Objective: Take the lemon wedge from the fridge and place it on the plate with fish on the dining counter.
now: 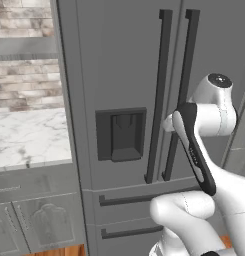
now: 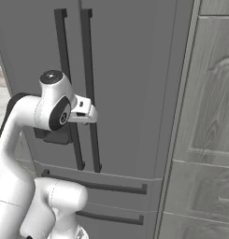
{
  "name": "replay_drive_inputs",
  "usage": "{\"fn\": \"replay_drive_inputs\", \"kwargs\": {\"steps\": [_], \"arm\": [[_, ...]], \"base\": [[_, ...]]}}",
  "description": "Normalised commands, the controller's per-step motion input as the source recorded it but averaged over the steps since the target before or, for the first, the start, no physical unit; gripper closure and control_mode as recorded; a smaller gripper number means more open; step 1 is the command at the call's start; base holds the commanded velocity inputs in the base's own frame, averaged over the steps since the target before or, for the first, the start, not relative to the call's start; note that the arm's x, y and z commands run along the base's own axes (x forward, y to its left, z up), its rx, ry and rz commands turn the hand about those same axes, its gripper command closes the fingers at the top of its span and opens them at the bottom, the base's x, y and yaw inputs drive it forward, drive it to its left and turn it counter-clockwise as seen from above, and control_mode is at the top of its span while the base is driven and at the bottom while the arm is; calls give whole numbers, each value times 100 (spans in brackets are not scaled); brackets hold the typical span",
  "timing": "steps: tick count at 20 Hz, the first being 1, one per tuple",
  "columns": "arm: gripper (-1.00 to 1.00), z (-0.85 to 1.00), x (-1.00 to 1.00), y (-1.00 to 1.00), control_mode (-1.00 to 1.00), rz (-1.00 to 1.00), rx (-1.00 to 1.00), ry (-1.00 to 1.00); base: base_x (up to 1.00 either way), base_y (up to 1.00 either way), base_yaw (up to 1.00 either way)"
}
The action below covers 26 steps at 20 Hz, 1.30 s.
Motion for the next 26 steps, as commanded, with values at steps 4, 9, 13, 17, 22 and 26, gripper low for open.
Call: {"fn": "replay_drive_inputs", "kwargs": {"steps": [4, 9, 13, 17, 22, 26], "arm": [[-100, 0, 0, 0, -100, 0, 0, 0], [-100, 0, 0, 0, -100, 0, 0, 0], [-100, -10, -17, -1, 100, -1, 0, 3], [-100, 0, 0, 0, 100, 0, 0, 0], [-100, 0, 0, 0, 100, 0, 0, 0], [-100, 0, 0, 0, 100, 0, 0, 0]], "base": [[0, 0, 0], [0, 0, 0], [-24, -3, -1], [-56, -12, 0], [-39, -4, 0], [-48, -4, 0]]}}
